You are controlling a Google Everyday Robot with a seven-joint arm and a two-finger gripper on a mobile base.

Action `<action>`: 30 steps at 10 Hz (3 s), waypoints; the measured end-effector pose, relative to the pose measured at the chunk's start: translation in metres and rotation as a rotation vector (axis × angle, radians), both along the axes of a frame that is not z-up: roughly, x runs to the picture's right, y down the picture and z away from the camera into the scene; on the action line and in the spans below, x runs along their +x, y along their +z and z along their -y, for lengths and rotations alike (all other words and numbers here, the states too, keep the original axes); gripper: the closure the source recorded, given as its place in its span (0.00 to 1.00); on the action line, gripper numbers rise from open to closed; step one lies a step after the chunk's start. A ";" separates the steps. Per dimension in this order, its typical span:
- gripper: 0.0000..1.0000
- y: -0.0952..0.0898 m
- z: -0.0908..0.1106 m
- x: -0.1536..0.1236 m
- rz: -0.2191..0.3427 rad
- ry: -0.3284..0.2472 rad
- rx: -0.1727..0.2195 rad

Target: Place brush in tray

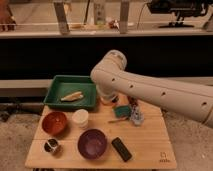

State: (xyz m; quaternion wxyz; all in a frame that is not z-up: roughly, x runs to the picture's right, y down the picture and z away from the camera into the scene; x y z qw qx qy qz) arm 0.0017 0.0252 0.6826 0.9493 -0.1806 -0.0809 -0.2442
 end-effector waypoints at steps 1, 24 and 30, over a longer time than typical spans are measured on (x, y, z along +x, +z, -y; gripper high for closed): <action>1.00 0.001 0.005 -0.005 0.018 -0.015 -0.001; 1.00 0.042 0.047 -0.148 0.470 -0.262 0.066; 1.00 0.052 0.043 -0.168 0.582 -0.274 0.070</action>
